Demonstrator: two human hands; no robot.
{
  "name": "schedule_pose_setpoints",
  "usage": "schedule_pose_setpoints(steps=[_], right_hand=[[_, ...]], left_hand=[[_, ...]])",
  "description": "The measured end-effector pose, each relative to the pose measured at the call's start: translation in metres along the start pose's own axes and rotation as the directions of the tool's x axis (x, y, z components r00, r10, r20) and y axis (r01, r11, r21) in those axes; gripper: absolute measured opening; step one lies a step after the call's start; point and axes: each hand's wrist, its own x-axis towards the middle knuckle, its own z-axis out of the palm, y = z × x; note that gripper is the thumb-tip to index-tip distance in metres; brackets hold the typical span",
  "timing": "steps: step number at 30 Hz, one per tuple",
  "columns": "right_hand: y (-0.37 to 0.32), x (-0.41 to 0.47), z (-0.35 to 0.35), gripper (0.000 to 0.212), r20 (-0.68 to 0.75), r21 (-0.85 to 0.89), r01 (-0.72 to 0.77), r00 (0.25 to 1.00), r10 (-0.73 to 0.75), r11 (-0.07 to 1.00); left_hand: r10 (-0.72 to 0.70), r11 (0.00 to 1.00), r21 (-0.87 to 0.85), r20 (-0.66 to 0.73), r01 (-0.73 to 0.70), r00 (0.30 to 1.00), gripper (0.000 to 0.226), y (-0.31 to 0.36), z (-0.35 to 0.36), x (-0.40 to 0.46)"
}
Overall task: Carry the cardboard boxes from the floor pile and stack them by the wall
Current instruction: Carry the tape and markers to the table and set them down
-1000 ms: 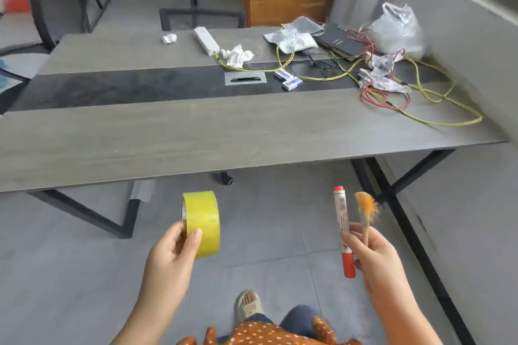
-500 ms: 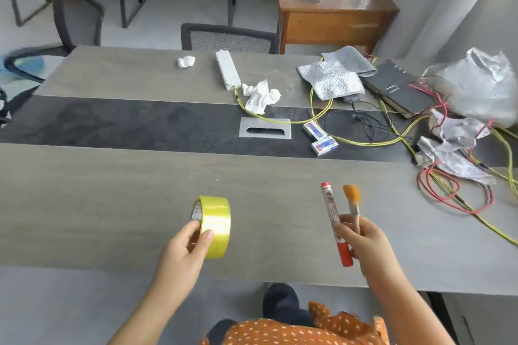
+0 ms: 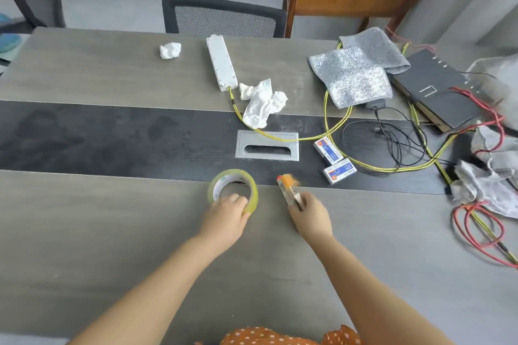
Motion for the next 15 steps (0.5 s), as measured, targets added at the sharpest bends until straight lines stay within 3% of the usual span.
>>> schedule_pose_setpoints(steps=[4, 10, 15], right_hand=[[0.003, 0.001, 0.007, 0.021, -0.036, -0.011, 0.027, 0.999, -0.027, 1.0], [0.02, 0.003, -0.02, 0.032, -0.169, 0.022, 0.033, 0.985, -0.029, 0.999], [0.036, -0.001, -0.035, 0.037, -0.137, -0.084, 0.092, 0.985, -0.103, 0.992]], left_hand=[[0.061, 0.978, 0.193, 0.106, -0.081, 0.992, 0.024, -0.004, 0.014, 0.003], [0.1, 0.982, 0.151, 0.115, -0.117, 0.988, 0.023, -0.009, 0.011, 0.001], [0.102, 0.995, 0.003, 0.008, -0.102, 0.995, 0.035, -0.006, -0.002, -0.022]])
